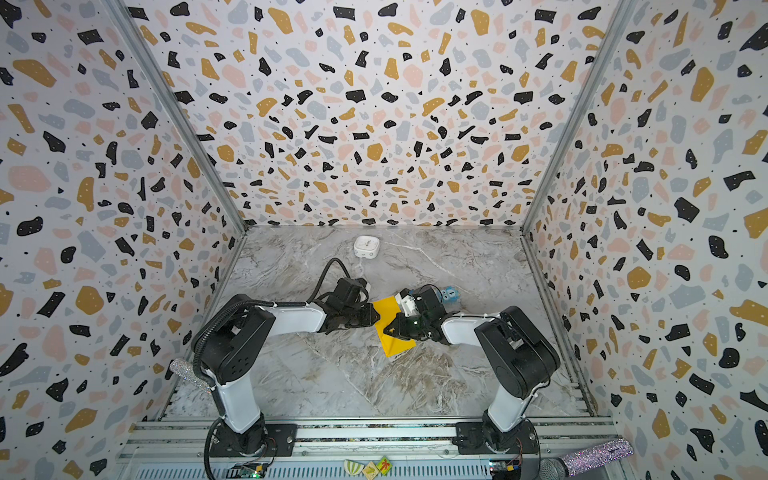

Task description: Fold a paper plane with a square sheet of paper (pick it up from the middle)

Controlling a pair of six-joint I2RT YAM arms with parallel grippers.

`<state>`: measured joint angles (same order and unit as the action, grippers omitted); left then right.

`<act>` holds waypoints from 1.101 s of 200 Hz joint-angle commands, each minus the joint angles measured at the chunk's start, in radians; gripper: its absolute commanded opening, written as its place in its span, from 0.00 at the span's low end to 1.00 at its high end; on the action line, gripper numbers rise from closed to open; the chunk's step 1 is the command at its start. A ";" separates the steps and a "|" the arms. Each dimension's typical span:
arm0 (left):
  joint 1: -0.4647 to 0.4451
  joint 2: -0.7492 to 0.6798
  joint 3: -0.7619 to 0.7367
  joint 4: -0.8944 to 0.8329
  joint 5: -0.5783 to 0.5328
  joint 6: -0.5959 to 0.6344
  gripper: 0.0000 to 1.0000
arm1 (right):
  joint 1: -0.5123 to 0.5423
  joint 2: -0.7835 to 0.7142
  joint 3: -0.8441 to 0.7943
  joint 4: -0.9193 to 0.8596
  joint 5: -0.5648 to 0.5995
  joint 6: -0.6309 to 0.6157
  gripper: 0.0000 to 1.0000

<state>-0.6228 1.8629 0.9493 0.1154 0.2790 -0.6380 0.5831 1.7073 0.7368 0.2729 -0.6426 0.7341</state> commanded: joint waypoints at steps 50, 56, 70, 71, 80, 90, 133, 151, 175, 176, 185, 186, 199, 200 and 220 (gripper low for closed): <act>0.003 -0.006 -0.018 -0.042 -0.006 0.031 0.19 | 0.009 0.040 0.042 0.041 0.013 0.014 0.01; 0.003 -0.007 -0.020 -0.041 -0.006 0.031 0.19 | 0.010 0.043 0.042 0.042 0.015 0.016 0.01; 0.003 -0.007 -0.020 -0.041 -0.005 0.031 0.18 | 0.010 0.048 0.042 0.044 0.021 0.017 0.02; 0.003 -0.007 -0.020 -0.041 -0.004 0.031 0.18 | 0.011 0.049 0.042 0.044 0.021 0.017 0.02; 0.003 -0.007 -0.020 -0.041 -0.004 0.031 0.18 | 0.012 0.049 0.042 0.043 0.027 0.018 0.02; 0.003 -0.007 -0.020 -0.040 -0.004 0.031 0.19 | 0.013 0.052 0.041 0.040 0.039 0.019 0.02; 0.003 -0.007 -0.023 -0.038 -0.004 0.031 0.18 | 0.021 0.060 0.031 0.047 0.074 0.038 0.02; 0.003 -0.006 -0.024 -0.038 -0.005 0.031 0.18 | 0.022 0.063 0.024 0.054 0.084 0.042 0.02; 0.003 -0.005 -0.026 -0.037 -0.005 0.031 0.18 | 0.023 0.070 0.024 0.054 0.087 0.040 0.02; 0.003 -0.005 -0.026 -0.037 -0.005 0.031 0.18 | 0.022 0.071 0.024 0.055 0.087 0.040 0.02; 0.003 -0.005 -0.026 -0.037 -0.004 0.031 0.18 | 0.022 0.072 0.024 0.055 0.087 0.039 0.02; 0.003 -0.005 -0.026 -0.037 -0.004 0.030 0.18 | 0.022 0.073 0.024 0.056 0.087 0.040 0.02; 0.003 -0.005 -0.027 -0.036 -0.004 0.029 0.18 | 0.023 0.077 0.024 0.056 0.087 0.040 0.02; 0.003 -0.005 -0.027 -0.036 -0.003 0.029 0.18 | 0.022 0.077 0.024 0.057 0.087 0.039 0.02; 0.003 -0.007 -0.027 -0.036 -0.004 0.029 0.18 | 0.022 0.077 0.021 0.056 0.093 0.039 0.02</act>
<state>-0.6228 1.8629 0.9485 0.1131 0.2790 -0.6201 0.6006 1.7874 0.7559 0.3248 -0.5674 0.7677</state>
